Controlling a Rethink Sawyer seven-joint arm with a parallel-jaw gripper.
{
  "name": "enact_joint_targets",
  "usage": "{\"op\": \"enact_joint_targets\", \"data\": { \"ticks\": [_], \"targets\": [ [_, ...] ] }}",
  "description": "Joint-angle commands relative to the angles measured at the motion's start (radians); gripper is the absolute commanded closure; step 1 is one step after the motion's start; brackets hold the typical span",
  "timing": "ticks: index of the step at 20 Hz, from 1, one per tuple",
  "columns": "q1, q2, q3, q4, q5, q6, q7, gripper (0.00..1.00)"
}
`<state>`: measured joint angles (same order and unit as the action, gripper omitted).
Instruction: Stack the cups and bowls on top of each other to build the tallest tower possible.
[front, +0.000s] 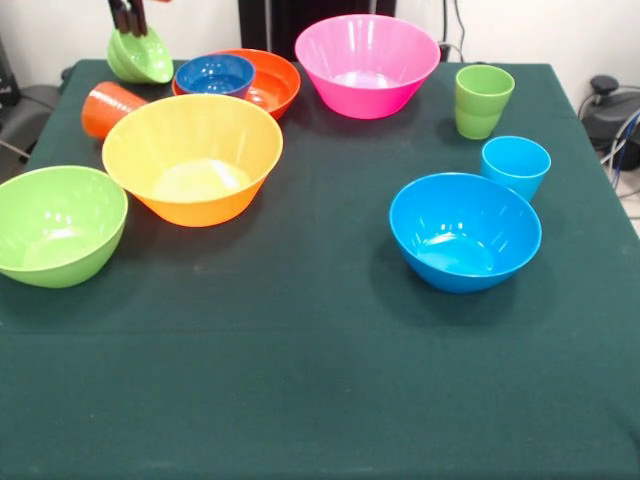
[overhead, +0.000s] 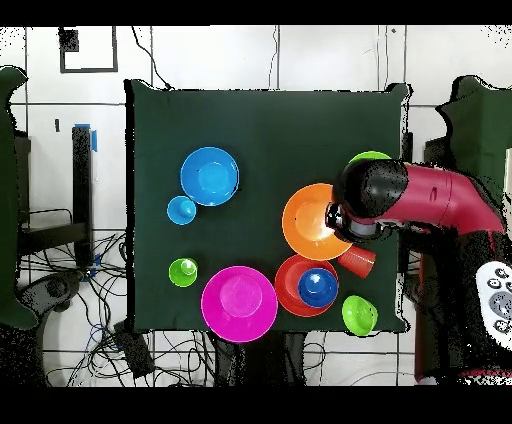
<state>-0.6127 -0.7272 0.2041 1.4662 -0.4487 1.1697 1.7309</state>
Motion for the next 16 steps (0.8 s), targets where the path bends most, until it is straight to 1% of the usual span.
{"op": "enact_joint_targets", "data": {
  "ticks": [1,3,4,5,6,8,9,12,14,15,16],
  "targets": [
    [0.070,-0.103,0.009,0.126,-0.034,-0.102,0.004,1.00],
    [0.074,-0.092,0.000,0.128,-0.035,-0.132,0.036,1.00],
    [0.080,-0.086,-0.016,0.126,-0.043,-0.166,0.078,1.00],
    [0.074,-0.076,-0.022,0.130,-0.032,-0.217,0.118,1.00],
    [0.072,-0.066,-0.030,0.128,-0.029,-0.248,0.145,1.00],
    [0.064,-0.064,-0.034,0.135,-0.012,-0.288,0.156,1.00],
    [0.069,-0.060,-0.050,0.136,0.008,-0.262,0.154,0.00],
    [0.057,-0.062,-0.048,0.164,0.028,-0.311,0.163,0.00],
    [0.040,-0.048,-0.037,0.182,0.050,-0.371,0.156,0.00],
    [0.027,-0.037,-0.025,0.190,0.058,-0.419,0.148,0.00],
    [0.016,0.006,-0.012,0.180,0.059,-0.493,0.155,0.00]
  ]
}}
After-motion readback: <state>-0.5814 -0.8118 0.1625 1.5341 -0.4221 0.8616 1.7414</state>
